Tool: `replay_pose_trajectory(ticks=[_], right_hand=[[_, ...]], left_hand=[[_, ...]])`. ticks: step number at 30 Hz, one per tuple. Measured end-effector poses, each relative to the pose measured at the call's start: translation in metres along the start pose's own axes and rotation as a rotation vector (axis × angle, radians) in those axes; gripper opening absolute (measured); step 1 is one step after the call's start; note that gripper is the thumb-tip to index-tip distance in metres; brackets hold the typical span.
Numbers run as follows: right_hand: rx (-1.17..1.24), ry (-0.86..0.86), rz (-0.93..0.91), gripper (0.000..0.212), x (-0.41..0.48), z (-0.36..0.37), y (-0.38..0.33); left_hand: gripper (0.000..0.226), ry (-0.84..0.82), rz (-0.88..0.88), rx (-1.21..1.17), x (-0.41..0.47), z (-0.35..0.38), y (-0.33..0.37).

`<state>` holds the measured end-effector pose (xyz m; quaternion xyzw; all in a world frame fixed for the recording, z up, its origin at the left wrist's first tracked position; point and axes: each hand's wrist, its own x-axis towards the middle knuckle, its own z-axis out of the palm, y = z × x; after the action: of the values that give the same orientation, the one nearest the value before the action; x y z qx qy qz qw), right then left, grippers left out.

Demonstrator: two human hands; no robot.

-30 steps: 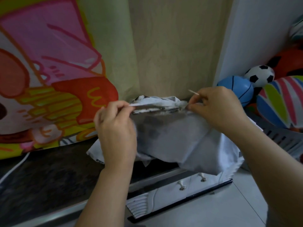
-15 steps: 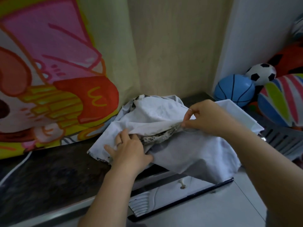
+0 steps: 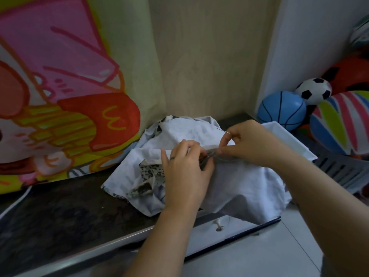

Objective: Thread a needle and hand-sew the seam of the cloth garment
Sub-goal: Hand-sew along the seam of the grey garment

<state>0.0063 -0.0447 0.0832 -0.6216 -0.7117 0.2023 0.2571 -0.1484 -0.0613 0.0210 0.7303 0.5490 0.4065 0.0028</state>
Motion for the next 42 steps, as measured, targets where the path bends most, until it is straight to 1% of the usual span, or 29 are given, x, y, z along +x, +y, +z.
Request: replay_pose_trajectory(ticks=[5, 9, 12, 14, 16, 19, 21, 23, 25, 27, 29, 31, 33, 35, 36, 38, 40, 42], right_hand=[[0.011, -0.009, -0.004, 0.015, -0.002, -0.003, 0.000], [0.029, -0.022, 0.003, 0.017, -0.003, -0.006, 0.003], [0.044, -0.042, 0.028, 0.018, -0.002, -0.010, 0.006], [0.040, -0.055, 0.032, 0.019, -0.003, -0.012, 0.006], [0.043, -0.062, 0.028, 0.017, -0.004, -0.013, 0.006], [0.041, -0.070, 0.044, 0.015, -0.005, -0.013, 0.007], [0.045, -0.076, 0.056, 0.014, -0.005, -0.013, 0.009], [0.031, -0.091, 0.070, 0.013, -0.005, -0.012, 0.010], [0.027, -0.106, 0.082, 0.013, -0.005, -0.011, 0.010], [0.029, -0.110, 0.088, 0.013, -0.004, -0.009, 0.012], [0.023, -0.104, 0.102, 0.011, -0.003, -0.007, 0.016], [0.023, -0.063, 0.119, 0.009, -0.001, -0.005, 0.020], [0.074, 0.047, 0.129, 0.007, -0.001, -0.005, 0.021], [0.160, 0.154, 0.102, 0.008, -0.002, -0.009, 0.018], [0.165, 0.158, 0.079, 0.009, -0.003, -0.011, 0.014], [0.076, 0.050, 0.059, 0.011, -0.007, -0.010, 0.006], [-0.086, -0.045, 0.056, 0.017, -0.011, 0.000, 0.003], [-0.181, -0.031, 0.061, 0.020, -0.012, 0.013, 0.006]], left_hand=[[0.006, -0.013, 0.006, -0.031, 0.002, 0.004, -0.003], [0.009, -0.097, 0.035, -0.176, 0.005, 0.006, -0.012], [0.009, -0.193, 0.016, -0.305, 0.010, -0.002, -0.015], [0.008, -0.255, -0.033, -0.392, 0.013, -0.008, -0.015], [0.008, -0.299, -0.119, -0.475, 0.016, -0.012, -0.015], [0.019, -0.328, -0.260, -0.556, 0.018, -0.015, -0.015], [0.020, -0.329, -0.319, -0.604, 0.019, -0.013, -0.015], [0.023, -0.366, -0.363, -0.648, 0.021, -0.009, -0.017], [0.026, -0.427, -0.373, -0.637, 0.021, -0.006, -0.019], [0.018, -0.476, -0.381, -0.616, 0.022, -0.006, -0.020], [0.016, -0.505, -0.418, -0.628, 0.023, -0.005, -0.020], [0.015, -0.527, -0.443, -0.635, 0.024, -0.003, -0.020], [0.018, -0.530, -0.461, -0.629, 0.026, -0.002, -0.019], [0.018, -0.524, -0.477, -0.617, 0.028, -0.002, -0.019], [0.017, -0.524, -0.480, -0.612, 0.029, -0.003, -0.019], [0.018, -0.532, -0.477, -0.610, 0.030, -0.004, -0.020], [0.019, -0.538, -0.471, -0.613, 0.031, -0.003, -0.022], [0.020, -0.535, -0.482, -0.643, 0.030, -0.002, -0.022]])
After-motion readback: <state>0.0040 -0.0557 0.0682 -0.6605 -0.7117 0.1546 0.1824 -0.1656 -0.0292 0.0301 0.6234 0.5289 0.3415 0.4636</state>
